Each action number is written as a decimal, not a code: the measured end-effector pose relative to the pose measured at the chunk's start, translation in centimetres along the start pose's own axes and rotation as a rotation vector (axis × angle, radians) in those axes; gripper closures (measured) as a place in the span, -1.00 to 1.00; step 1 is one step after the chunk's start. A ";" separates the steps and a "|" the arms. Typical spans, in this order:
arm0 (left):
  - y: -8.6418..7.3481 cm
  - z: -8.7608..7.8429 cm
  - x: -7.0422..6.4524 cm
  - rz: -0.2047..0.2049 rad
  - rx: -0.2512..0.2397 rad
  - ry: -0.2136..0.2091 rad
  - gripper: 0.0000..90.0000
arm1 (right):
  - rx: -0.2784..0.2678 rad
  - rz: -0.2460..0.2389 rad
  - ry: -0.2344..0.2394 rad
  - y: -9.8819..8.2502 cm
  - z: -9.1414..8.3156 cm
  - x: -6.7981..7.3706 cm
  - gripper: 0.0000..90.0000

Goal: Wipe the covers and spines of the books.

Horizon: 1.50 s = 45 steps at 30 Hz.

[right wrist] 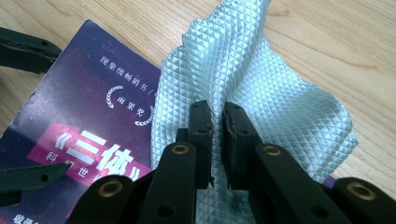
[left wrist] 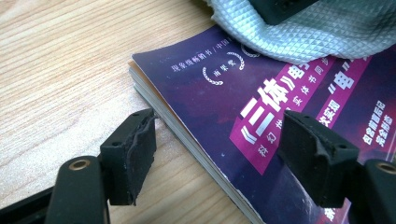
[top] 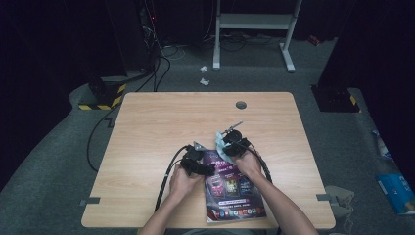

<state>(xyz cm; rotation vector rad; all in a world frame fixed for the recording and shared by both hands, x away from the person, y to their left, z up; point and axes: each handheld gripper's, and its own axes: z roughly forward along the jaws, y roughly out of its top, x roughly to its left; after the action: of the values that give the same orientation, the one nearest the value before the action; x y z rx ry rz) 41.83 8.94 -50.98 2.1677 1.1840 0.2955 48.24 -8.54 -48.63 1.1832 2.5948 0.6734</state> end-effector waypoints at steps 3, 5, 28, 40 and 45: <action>0.1 0.0 0.0 -0.003 0.005 -0.001 -0.39 | -0.011 -0.018 0.033 0.5 0.4 1.2 0.84; 0.1 0.0 -0.1 0.001 0.008 0.002 -0.39 | -0.024 -0.058 0.058 0.9 0.8 2.3 0.84; 0.0 0.0 -0.1 0.004 0.000 0.011 -0.39 | -0.024 0.064 -0.061 -2.3 -1.1 -4.4 0.84; 0.1 0.0 -0.1 0.004 0.006 0.011 -0.39 | -0.044 -0.002 -0.060 -7.7 -4.1 -4.4 0.82; 0.1 0.0 -0.1 0.000 0.005 0.009 -0.39 | -0.013 0.029 -0.094 -9.8 -5.2 -5.5 0.81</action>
<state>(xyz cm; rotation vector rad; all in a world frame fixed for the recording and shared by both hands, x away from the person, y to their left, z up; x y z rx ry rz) 41.85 8.83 -50.92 2.1725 1.1909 0.3028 43.45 -20.01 -48.85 1.2200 2.4977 0.6241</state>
